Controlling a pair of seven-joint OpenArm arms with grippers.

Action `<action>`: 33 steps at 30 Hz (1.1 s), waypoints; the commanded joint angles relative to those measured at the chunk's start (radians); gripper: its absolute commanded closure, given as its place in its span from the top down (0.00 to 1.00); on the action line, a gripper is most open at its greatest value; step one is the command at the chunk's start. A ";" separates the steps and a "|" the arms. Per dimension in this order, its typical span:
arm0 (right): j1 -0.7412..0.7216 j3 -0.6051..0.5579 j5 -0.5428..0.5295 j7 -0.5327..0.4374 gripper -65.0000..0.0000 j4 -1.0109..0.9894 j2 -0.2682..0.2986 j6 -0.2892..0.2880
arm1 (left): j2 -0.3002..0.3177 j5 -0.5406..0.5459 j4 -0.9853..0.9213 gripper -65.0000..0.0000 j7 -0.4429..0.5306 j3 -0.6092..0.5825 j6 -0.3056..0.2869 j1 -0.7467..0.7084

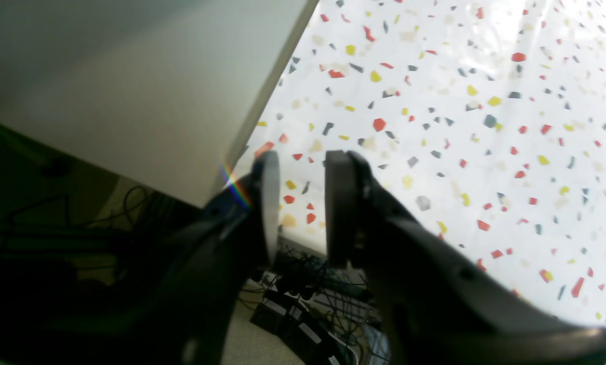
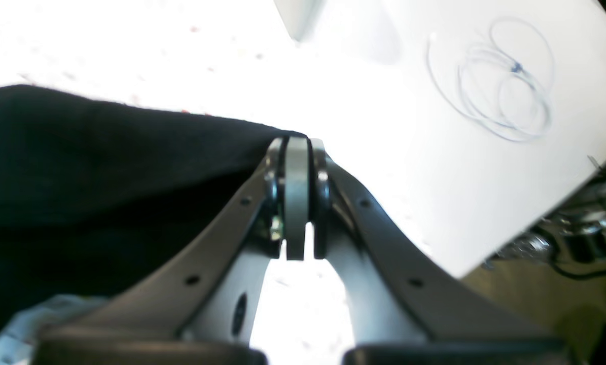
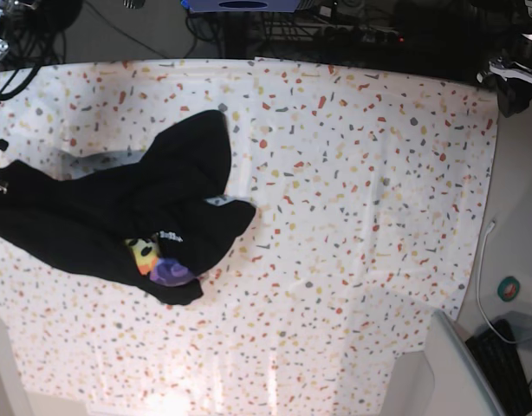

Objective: Layout the t-shirt on the table in an organized manner, then fold the t-shirt properly
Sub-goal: 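Drag the grasped shirt with the right gripper across the cloth, then grasp the shirt with the left gripper and lift it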

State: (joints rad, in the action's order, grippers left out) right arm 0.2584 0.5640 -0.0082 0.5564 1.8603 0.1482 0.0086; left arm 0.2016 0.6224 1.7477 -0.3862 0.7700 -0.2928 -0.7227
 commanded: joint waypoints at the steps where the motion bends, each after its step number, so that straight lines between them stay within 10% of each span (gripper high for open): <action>1: -0.020 0.006 0.007 -0.026 0.00 0.022 0.012 -0.019 | 0.012 0.009 0.014 0.18 0.020 0.006 -0.006 -0.008; 15: -0.241 -0.410 0.006 -0.006 0.00 0.180 0.009 -0.131 | 0.012 0.007 -0.019 0.00 0.020 0.012 -0.006 0.035; 25: -0.123 -1.149 0.012 -0.072 0.00 0.132 -0.272 -0.269 | 0.031 0.007 -0.245 0.00 0.019 0.165 -0.006 0.167; 33: -0.182 -1.360 -0.045 -0.071 0.00 -0.093 -0.269 -0.207 | 0.081 0.007 -0.253 0.00 0.019 0.202 -0.006 0.174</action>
State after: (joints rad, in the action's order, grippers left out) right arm 0.0845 -0.7956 -0.0425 0.5144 1.7466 -0.1120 -0.1860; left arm 0.2630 0.6220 1.4834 -0.3901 0.9611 -0.2996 -0.5404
